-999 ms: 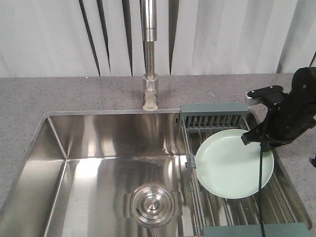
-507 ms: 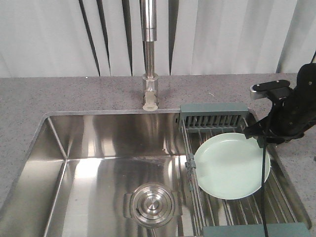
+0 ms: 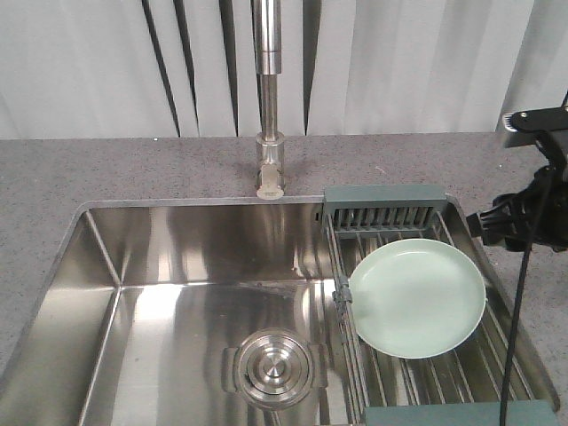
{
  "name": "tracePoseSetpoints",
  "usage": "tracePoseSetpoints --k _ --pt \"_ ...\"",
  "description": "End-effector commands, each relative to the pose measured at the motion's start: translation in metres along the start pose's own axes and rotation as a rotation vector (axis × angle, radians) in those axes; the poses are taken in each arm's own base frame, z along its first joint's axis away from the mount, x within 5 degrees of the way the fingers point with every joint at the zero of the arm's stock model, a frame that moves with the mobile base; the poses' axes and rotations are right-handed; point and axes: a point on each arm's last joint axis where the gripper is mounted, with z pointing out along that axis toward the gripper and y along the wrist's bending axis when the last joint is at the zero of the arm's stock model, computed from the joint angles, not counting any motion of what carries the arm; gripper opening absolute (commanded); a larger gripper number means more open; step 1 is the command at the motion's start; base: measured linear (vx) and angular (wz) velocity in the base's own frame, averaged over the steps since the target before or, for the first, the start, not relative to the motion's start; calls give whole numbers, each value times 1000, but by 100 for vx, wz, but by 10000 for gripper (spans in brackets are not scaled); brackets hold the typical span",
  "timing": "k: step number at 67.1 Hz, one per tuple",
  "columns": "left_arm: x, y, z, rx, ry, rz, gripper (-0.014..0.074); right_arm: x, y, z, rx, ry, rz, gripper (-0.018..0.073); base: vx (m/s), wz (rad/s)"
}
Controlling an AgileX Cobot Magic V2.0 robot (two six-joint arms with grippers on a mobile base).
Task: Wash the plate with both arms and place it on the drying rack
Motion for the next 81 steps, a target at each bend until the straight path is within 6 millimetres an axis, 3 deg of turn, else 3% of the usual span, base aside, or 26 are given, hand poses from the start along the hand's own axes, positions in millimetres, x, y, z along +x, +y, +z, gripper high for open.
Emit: tracePoseSetpoints --k 1,27,55,64,81 --pt "-11 -1 -5 10 -77 -9 515 6 1 -29 20 -128 -8 330 0 0" --pt "-11 -1 -5 10 -77 -9 515 81 14 -84 35 -230 -22 287 0 0" --pt "-11 -1 -5 10 -77 -9 515 147 25 -117 42 -315 -17 284 0 0" --pt "-11 -1 -5 10 -77 -9 515 163 27 -123 45 -336 -22 284 0 0" --pt "-11 -1 -5 10 -77 -9 515 173 29 -134 49 -399 -23 284 0 0"
